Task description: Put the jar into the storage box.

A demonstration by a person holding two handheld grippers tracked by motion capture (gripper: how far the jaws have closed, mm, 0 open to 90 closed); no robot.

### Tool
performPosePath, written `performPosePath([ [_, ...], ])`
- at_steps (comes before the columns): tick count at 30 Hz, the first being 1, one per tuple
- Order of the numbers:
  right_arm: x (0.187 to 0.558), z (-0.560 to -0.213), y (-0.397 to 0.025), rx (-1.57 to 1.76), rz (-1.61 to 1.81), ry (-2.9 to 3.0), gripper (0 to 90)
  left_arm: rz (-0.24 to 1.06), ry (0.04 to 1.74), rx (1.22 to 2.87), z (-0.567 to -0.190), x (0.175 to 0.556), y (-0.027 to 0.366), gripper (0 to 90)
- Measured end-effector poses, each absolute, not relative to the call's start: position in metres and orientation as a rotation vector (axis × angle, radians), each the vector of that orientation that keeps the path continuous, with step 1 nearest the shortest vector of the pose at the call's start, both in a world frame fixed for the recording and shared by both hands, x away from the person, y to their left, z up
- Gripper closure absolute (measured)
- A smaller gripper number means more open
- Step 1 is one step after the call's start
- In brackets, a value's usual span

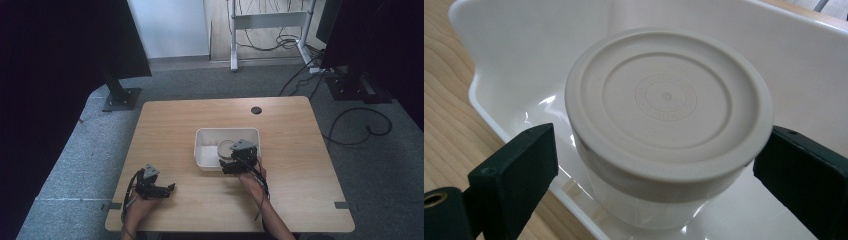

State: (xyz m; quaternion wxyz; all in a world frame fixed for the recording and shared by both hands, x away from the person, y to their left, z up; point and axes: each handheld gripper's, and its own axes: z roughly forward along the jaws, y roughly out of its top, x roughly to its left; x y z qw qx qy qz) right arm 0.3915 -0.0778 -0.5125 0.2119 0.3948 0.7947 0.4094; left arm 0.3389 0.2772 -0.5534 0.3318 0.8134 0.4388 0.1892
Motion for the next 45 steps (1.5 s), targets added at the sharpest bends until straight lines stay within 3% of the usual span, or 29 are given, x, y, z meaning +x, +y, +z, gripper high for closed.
performPosePath([
  [45, 0.353, -0.505, -0.107, 0.984, 1.161, 2.257, 6.4, 0.495, 1.147, 2.128, -0.553, 0.339, 0.277, 1.6],
])
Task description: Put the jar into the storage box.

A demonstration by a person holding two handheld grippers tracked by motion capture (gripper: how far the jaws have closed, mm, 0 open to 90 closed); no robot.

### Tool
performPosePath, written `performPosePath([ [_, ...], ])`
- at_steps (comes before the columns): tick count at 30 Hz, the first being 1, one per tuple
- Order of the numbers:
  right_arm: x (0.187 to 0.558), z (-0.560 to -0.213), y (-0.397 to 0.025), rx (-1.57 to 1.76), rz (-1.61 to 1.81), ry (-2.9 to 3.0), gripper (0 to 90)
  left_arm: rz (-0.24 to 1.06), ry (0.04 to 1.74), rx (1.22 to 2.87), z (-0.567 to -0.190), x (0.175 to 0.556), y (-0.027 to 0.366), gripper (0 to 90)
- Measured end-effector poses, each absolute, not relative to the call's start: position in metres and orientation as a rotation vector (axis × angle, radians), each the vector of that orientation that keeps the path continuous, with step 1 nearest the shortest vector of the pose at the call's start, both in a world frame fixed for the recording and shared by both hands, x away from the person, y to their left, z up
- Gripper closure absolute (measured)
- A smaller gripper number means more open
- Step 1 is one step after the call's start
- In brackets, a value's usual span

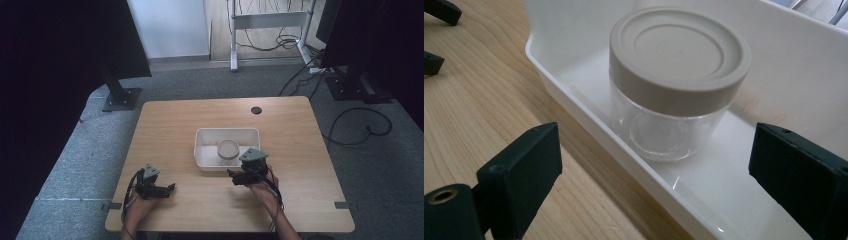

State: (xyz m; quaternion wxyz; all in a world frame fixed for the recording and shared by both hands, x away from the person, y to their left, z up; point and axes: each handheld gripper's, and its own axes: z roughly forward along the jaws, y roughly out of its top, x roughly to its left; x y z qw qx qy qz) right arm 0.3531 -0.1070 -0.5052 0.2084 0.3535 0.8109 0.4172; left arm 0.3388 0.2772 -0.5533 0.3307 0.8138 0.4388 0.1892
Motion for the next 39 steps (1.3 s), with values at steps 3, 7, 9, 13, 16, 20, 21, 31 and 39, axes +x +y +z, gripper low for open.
performPosePath([
  [3, 0.352, -0.506, -0.109, 0.985, 1.163, 2.258, 6.4, 0.495, 1.147, 2.127, -0.553, 0.339, 0.277, 1.6],
  [7, 0.349, -0.508, -0.112, 0.979, 1.161, 2.267, 6.2, 0.495, 1.147, 2.127, -0.553, 0.339, 0.277, 1.6],
  [9, 0.347, -0.508, -0.114, 0.979, 1.16, 2.268, 6.2, 0.495, 1.147, 2.127, -0.553, 0.339, 0.277, 1.6],
  [13, 0.344, -0.509, -0.118, 0.985, 1.161, 2.262, 6.3, 0.495, 1.148, 2.127, -0.553, 0.339, 0.277, 1.6],
  [16, 0.342, -0.51, -0.122, 0.986, 1.162, 2.261, 6.4, 0.495, 1.148, 2.127, -0.553, 0.339, 0.277, 1.6],
  [20, 0.339, -0.51, -0.127, 0.992, 1.166, 2.26, 6.4, 0.495, 1.147, 2.125, -0.553, 0.339, 0.277, 1.6],
  [21, 0.338, -0.511, -0.128, 0.993, 1.166, 2.26, 6.4, 0.495, 1.148, 2.127, -0.553, 0.339, 0.277, 1.6],
  [31, 0.331, -0.513, -0.139, 0.99, 1.167, 2.261, 6.4, 0.495, 1.148, 2.127, -0.553, 0.339, 0.277, 1.6],
  [39, 0.326, -0.513, -0.146, 0.995, 1.169, 2.257, 6.4, 0.495, 1.147, 2.125, -0.553, 0.339, 0.277, 1.6],
])
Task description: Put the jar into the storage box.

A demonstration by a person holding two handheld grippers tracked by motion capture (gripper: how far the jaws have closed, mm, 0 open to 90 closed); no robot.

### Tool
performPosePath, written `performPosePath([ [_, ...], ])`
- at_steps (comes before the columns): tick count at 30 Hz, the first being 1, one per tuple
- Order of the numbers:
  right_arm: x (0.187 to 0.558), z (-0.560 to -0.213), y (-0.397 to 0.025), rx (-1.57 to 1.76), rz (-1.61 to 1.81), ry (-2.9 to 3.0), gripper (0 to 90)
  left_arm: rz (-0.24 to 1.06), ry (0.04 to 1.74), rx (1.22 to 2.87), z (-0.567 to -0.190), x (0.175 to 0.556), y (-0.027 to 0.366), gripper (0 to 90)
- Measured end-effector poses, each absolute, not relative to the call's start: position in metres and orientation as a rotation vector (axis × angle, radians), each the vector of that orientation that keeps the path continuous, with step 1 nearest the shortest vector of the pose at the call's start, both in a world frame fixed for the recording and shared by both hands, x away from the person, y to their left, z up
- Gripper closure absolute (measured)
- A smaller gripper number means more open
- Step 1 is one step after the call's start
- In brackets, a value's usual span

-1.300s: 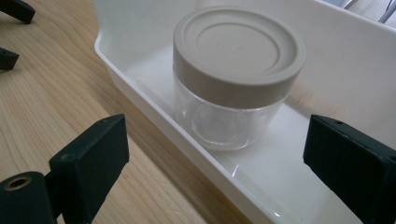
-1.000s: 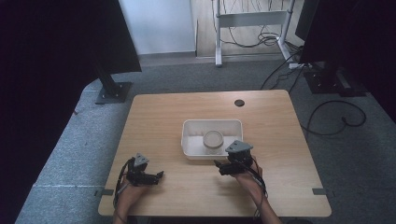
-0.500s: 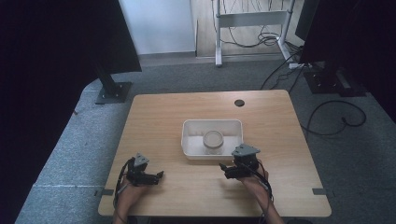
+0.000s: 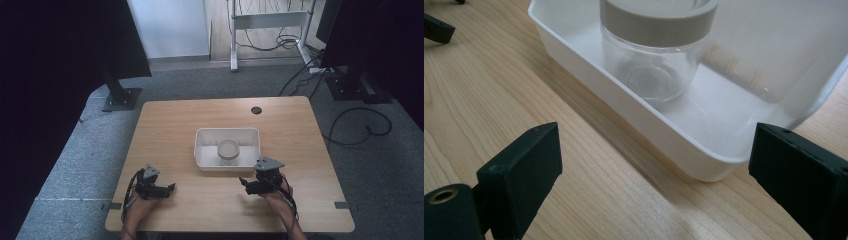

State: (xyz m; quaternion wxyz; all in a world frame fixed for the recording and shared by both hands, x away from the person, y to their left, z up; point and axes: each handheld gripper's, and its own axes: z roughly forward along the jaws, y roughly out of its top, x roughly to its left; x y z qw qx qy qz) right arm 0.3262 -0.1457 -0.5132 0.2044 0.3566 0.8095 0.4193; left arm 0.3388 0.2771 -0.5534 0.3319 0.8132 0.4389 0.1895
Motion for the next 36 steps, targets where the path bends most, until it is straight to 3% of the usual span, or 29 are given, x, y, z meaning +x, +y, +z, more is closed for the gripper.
performPosePath([
  [36, 0.306, -0.518, -0.182, 1.051, 1.15, 2.21, 6.4, 0.496, 1.149, 2.124, -0.553, 0.339, 0.277, 1.7],
])
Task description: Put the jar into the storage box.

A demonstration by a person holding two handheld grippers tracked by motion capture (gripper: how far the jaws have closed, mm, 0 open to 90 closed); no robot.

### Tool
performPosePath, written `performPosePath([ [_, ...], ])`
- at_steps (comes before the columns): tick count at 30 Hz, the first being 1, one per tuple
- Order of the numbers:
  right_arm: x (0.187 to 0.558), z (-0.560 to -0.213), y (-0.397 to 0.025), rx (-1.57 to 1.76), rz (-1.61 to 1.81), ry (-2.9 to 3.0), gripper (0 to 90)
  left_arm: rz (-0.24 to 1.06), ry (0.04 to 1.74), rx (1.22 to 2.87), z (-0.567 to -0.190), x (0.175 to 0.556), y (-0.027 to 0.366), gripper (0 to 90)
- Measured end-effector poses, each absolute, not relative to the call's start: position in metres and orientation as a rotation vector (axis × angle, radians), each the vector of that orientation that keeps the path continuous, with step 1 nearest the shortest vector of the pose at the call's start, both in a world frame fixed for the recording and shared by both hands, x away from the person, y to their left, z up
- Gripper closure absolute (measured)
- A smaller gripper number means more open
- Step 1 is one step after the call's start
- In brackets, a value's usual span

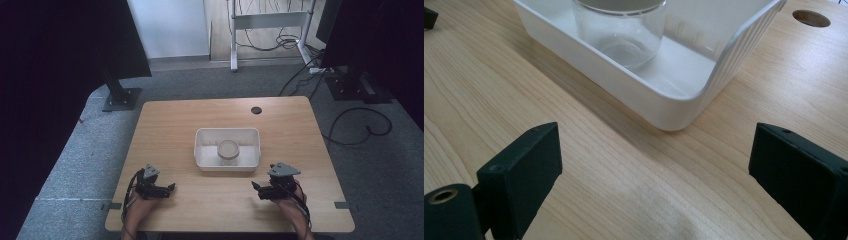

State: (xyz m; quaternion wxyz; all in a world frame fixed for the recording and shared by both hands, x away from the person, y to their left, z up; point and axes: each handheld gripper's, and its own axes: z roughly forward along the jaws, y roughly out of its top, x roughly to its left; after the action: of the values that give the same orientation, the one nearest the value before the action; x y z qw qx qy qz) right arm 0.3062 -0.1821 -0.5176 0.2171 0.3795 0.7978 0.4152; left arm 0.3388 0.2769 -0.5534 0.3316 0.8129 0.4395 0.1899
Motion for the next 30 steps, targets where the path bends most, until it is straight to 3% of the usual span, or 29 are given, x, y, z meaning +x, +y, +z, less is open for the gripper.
performPosePath([
  [30, 0.288, -0.534, -0.223, 1.171, 1.09, 2.165, 6.4, 0.497, 1.15, 2.123, -0.553, 0.339, 0.277, 1.7],
])
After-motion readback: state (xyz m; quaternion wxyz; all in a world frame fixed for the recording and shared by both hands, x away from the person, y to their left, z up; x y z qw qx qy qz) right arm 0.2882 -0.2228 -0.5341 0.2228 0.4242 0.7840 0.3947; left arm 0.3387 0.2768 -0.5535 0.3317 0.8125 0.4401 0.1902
